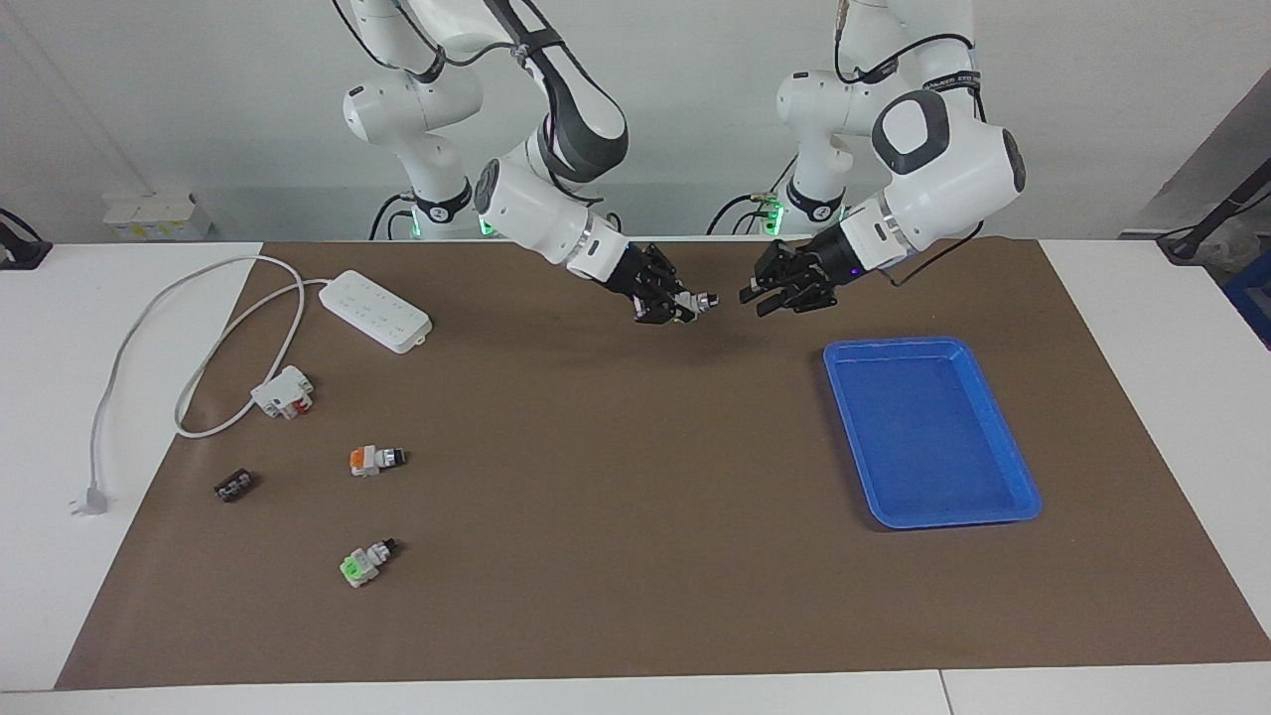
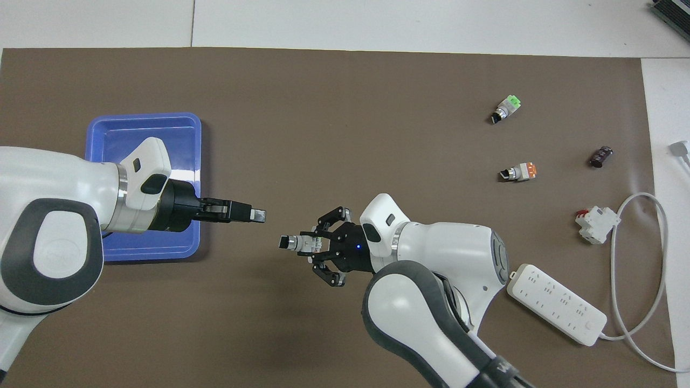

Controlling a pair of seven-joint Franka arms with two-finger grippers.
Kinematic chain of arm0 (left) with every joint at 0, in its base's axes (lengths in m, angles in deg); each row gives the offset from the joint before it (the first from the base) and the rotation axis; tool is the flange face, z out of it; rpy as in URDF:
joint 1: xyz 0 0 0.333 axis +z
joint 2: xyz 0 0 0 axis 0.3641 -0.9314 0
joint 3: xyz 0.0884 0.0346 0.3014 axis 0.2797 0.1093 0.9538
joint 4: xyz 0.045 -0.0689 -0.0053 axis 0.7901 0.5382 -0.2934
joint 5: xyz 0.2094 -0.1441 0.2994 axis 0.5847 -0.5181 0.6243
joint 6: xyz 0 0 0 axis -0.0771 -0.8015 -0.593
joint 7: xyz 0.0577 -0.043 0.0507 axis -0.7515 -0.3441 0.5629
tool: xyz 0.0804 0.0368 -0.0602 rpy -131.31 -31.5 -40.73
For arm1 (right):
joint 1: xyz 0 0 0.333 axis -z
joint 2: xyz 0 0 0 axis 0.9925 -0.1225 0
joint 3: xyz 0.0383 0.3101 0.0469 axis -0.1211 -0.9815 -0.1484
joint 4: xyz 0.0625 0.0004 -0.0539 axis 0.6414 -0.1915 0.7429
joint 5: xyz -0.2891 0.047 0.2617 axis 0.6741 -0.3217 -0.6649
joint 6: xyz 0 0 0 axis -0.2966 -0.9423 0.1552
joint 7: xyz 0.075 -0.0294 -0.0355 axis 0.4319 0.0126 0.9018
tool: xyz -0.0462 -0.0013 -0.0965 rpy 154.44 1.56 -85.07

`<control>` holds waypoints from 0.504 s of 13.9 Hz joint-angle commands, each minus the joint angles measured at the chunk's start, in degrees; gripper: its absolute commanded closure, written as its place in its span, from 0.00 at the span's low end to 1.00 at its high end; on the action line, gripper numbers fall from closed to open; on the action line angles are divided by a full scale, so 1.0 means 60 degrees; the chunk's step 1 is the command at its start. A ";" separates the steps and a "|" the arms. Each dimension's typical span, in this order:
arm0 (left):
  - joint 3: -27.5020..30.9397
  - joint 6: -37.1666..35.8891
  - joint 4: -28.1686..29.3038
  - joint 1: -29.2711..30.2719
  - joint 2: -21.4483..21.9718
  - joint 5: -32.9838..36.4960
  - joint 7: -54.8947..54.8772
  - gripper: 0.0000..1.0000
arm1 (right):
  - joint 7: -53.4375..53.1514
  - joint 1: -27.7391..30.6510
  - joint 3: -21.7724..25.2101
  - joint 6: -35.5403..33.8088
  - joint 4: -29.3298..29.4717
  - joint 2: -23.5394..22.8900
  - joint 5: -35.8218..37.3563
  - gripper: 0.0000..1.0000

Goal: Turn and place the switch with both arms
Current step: 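Bring the left gripper to the switch held by the right gripper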

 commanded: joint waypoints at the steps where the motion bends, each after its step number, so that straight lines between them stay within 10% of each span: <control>1: 0.0103 0.0212 0.0377 -0.0364 0.0334 -0.0205 -0.0584 0.65 | 0.0045 0.0068 -0.0065 -0.0163 -0.0064 0.0212 -0.0305 1.00; 7: 0.0103 0.0270 0.0596 -0.0511 0.0393 -0.0190 -0.1814 0.65 | -0.0131 0.0068 -0.0065 -0.0149 -0.0064 0.0417 -0.0305 1.00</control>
